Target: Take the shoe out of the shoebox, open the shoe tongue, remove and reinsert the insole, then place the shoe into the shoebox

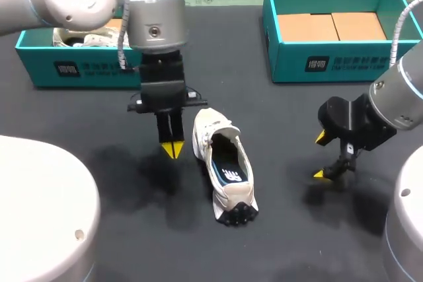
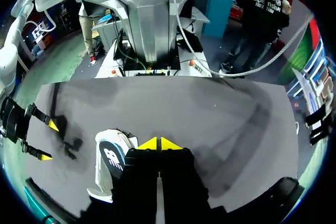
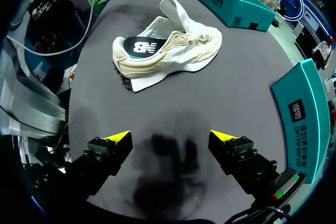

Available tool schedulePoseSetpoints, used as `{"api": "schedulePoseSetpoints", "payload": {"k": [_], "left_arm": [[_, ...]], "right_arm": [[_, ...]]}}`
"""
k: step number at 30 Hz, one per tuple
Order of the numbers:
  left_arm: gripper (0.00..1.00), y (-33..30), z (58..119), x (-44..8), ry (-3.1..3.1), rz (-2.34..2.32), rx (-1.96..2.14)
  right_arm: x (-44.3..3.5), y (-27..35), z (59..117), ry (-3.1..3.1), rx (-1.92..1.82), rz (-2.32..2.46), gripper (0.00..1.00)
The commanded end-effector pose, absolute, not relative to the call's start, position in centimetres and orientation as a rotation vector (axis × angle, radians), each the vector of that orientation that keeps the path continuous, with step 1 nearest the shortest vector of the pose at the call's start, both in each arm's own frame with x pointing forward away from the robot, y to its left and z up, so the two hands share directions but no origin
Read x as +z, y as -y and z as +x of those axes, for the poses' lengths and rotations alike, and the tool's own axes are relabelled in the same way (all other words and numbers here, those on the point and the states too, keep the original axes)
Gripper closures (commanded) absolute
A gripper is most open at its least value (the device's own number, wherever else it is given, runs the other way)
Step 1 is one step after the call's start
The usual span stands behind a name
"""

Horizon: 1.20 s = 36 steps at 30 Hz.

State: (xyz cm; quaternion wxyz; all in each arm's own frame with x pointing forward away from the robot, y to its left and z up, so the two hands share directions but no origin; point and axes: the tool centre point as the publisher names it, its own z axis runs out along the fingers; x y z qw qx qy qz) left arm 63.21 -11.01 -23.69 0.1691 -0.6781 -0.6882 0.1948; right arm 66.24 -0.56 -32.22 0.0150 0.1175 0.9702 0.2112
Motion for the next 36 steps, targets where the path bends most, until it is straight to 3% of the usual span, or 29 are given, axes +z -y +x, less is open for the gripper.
{"api": "schedulePoseSetpoints", "payload": {"k": [1,6,14,24,36], "left_arm": [[1.00,11.9,62.0,-23.6,1.816,-1.943,0.250],[1.00,11.9,62.0,-23.6,1.816,-1.943,0.250],[1.00,15.5,63.0,-27.6,1.934,-2.057,0.330],[1.00,15.5,63.0,-27.6,1.934,-2.057,0.330],[1.00,18.9,63.4,-32.5,2.030,-2.105,0.315]], "right_arm": [[-31.5,2.0,64.4,-2.984,0.691,0.365,0.00],[-31.5,2.0,64.4,-2.984,0.691,0.365,0.00],[-31.5,2.0,64.4,-2.984,0.691,0.365,0.00],[-31.5,2.0,64.4,-2.984,0.691,0.365,0.00],[-31.5,2.0,64.4,-2.984,0.691,0.365,0.00]]}}
